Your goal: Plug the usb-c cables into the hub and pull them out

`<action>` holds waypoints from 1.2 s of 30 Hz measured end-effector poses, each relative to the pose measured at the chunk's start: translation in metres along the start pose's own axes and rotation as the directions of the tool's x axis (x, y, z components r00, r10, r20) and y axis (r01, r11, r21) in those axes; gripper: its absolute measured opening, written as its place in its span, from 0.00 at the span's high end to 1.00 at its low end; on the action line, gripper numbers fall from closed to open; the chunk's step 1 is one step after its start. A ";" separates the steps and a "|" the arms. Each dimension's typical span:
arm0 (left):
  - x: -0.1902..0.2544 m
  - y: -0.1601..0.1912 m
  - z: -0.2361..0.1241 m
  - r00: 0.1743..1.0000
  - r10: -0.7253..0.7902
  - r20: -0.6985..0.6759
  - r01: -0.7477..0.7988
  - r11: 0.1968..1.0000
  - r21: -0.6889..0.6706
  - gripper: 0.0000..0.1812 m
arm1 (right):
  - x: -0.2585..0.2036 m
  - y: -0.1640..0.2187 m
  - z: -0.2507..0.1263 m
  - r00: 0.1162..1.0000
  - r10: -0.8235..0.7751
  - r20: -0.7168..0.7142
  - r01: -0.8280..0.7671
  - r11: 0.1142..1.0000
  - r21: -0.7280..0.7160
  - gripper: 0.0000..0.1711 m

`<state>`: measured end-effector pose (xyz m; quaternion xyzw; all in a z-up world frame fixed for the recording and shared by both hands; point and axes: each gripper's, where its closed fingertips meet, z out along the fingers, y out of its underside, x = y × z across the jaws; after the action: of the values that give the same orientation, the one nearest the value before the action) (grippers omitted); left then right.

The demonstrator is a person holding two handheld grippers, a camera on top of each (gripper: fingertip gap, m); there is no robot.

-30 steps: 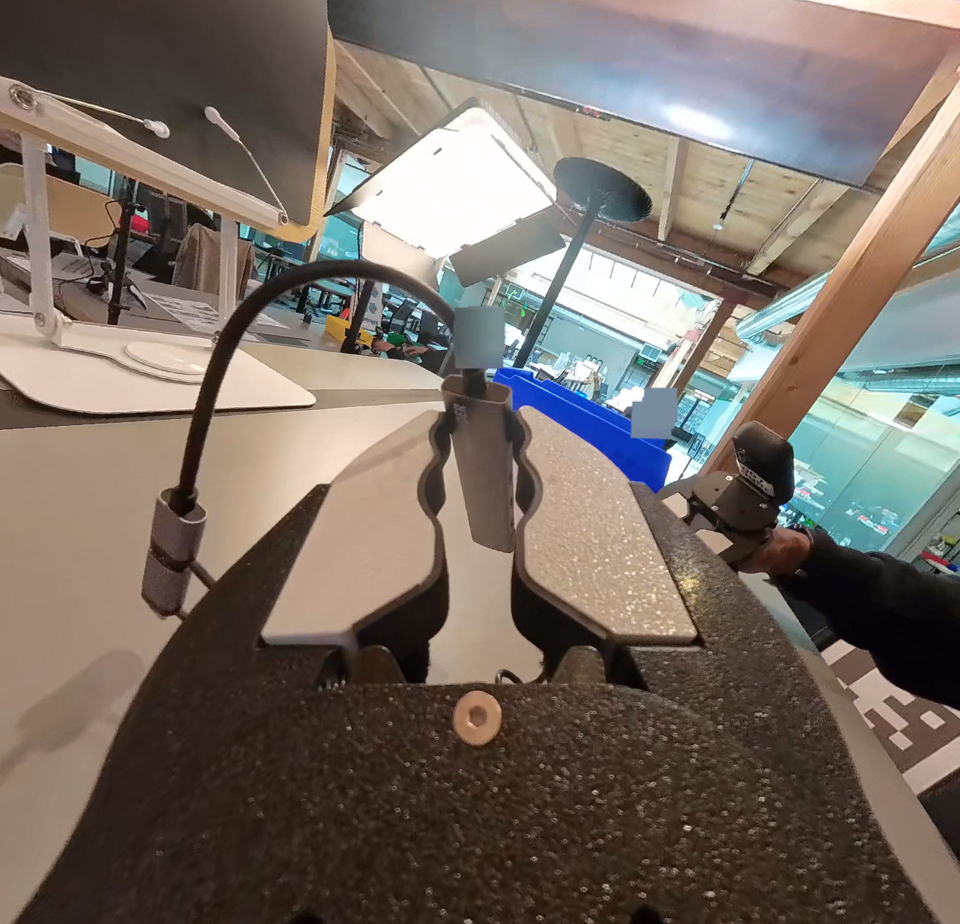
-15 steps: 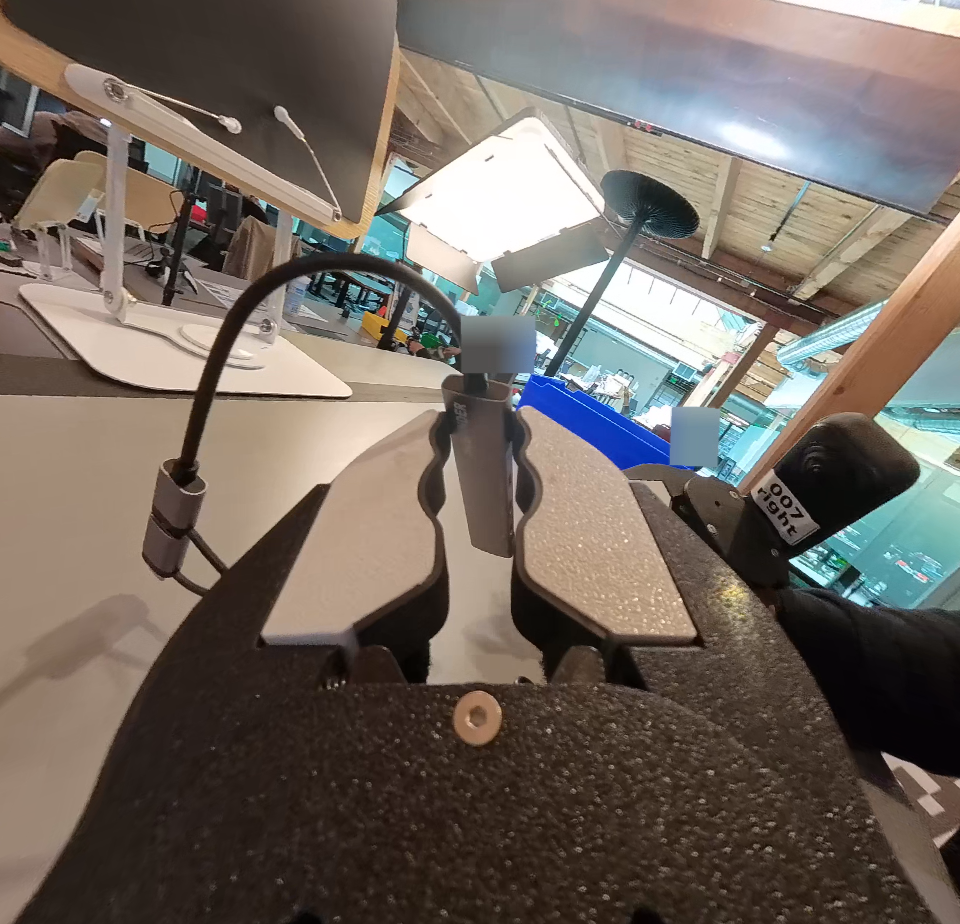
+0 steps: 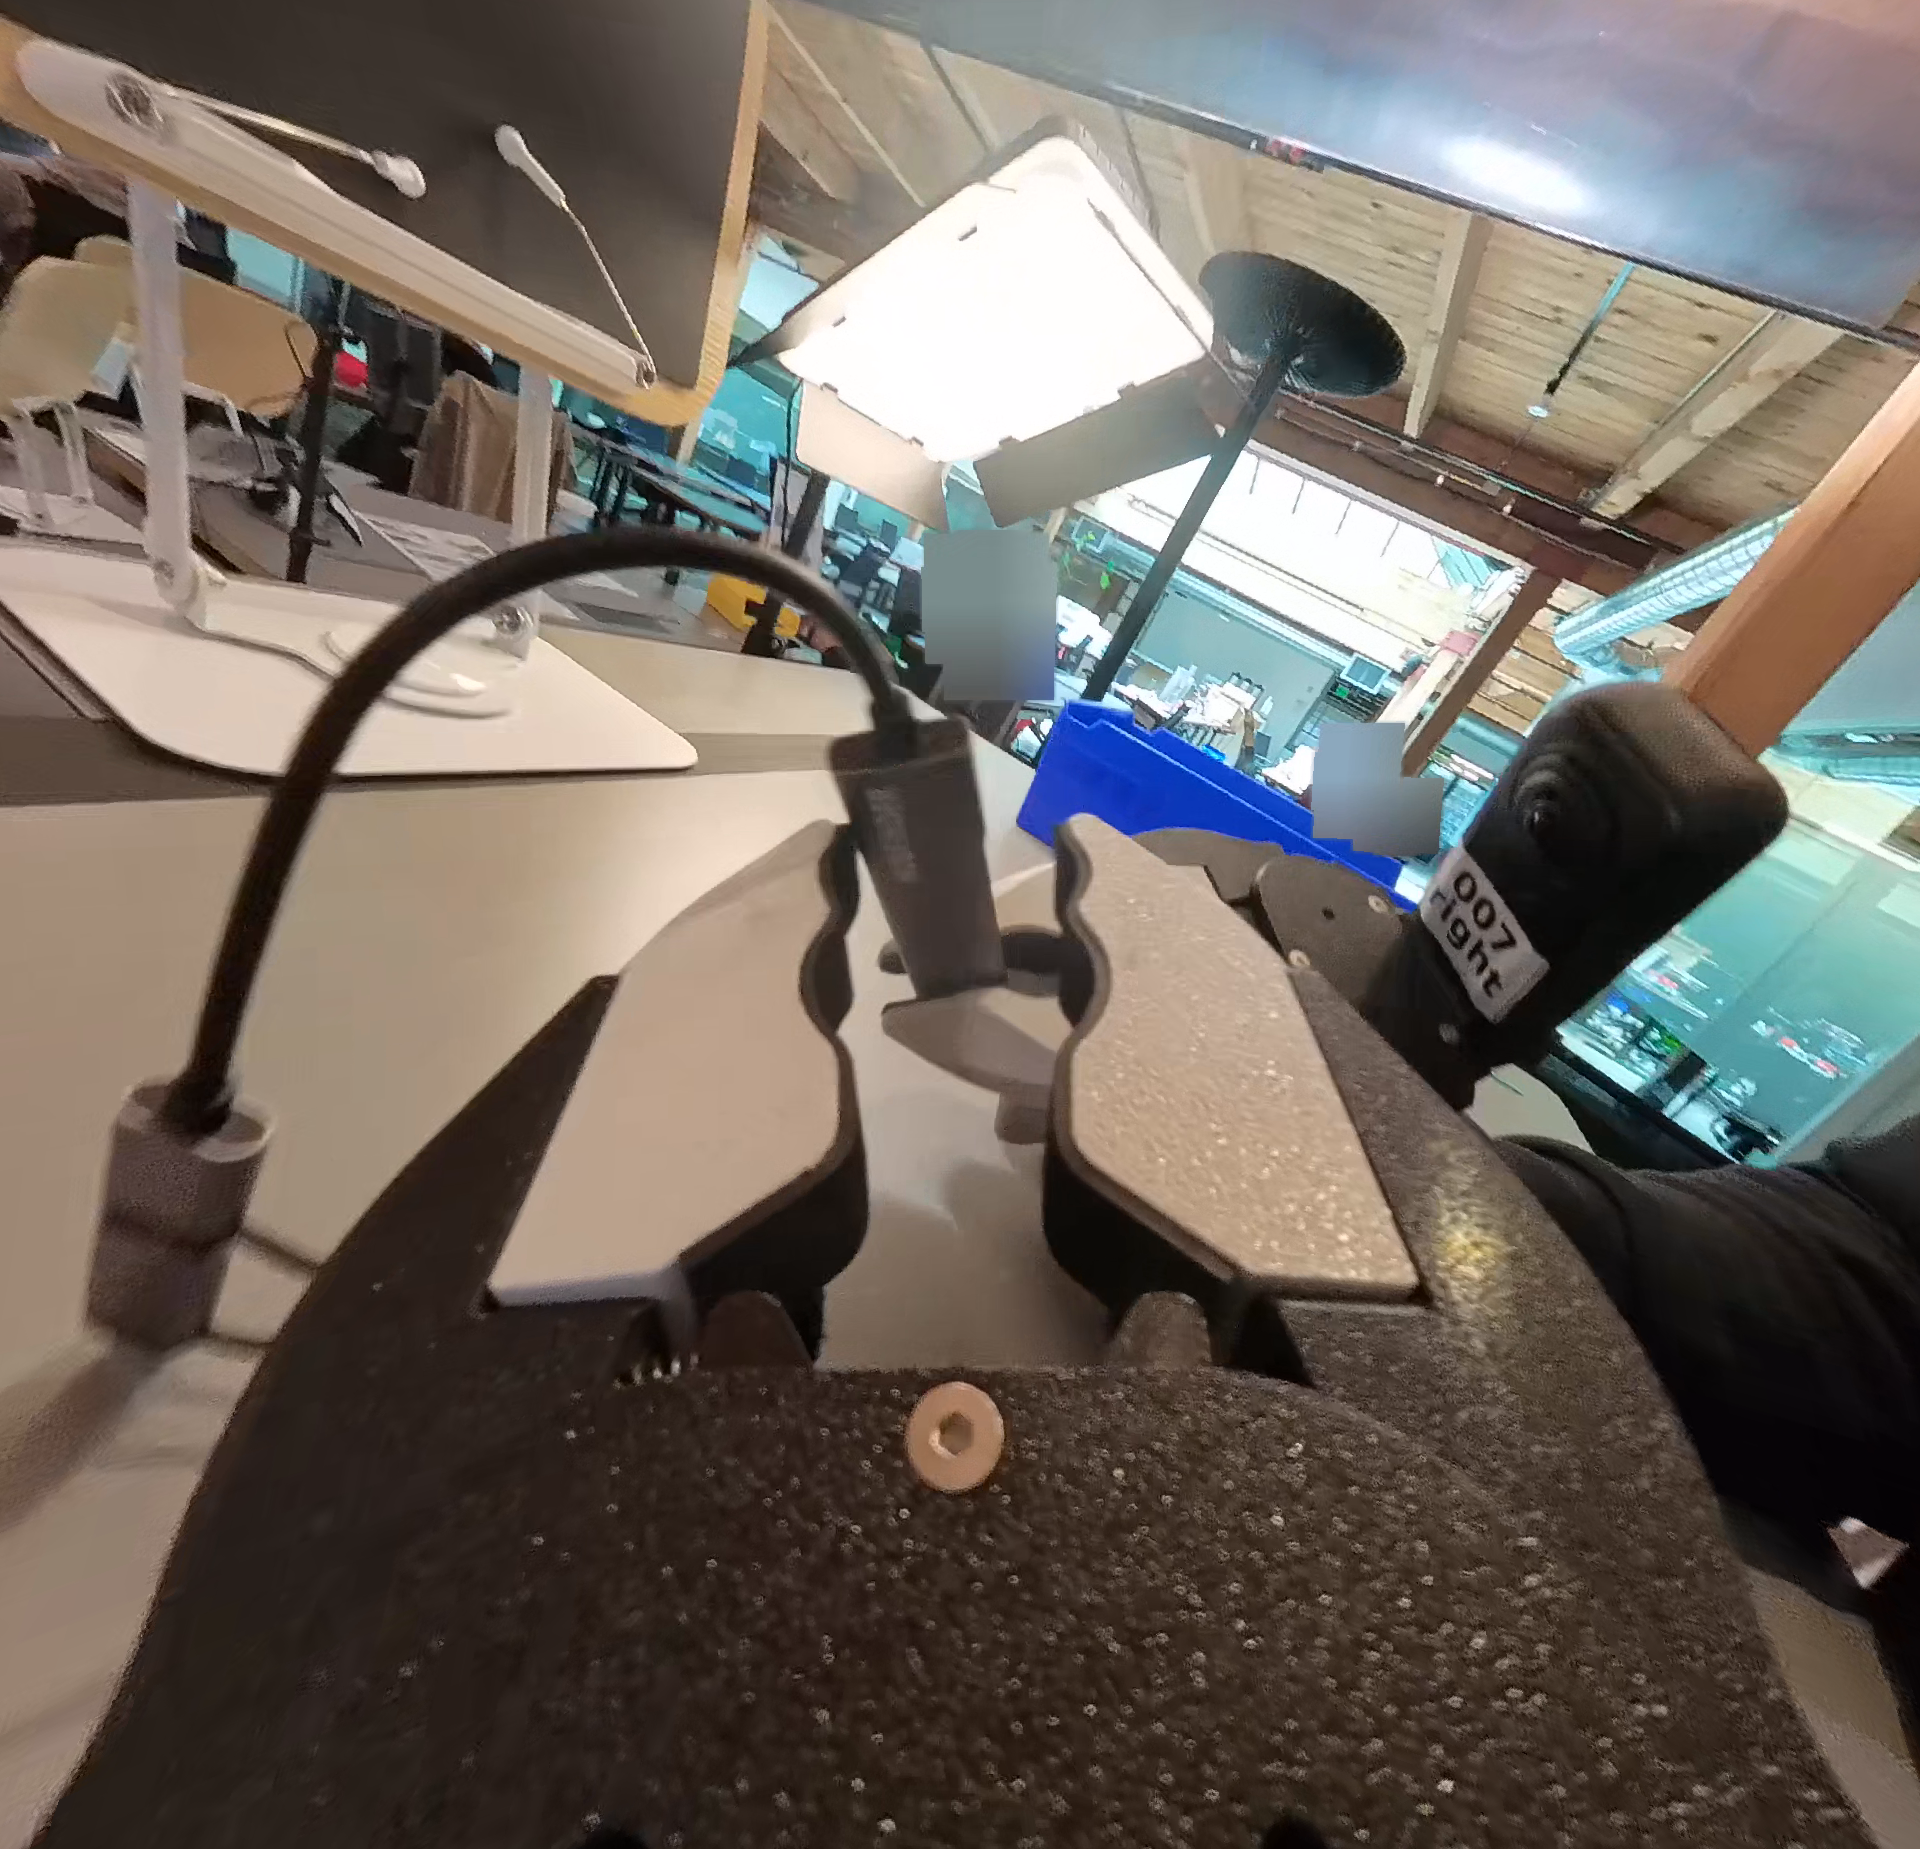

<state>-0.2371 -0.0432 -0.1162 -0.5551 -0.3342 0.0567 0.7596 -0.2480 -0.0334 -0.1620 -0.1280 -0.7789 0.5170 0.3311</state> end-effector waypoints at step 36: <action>0.010 0.023 -0.015 0.985 0.126 -0.116 -0.153 0.953 -0.260 0.93 | -0.052 0.023 -0.077 0.699 0.374 0.610 -0.198 0.920 -0.338 0.92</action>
<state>-0.2148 -0.0419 -0.1347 -0.6772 -0.2611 0.0372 0.6869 -0.1620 0.0039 -0.1829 -0.0963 -0.8731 0.4726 -0.0712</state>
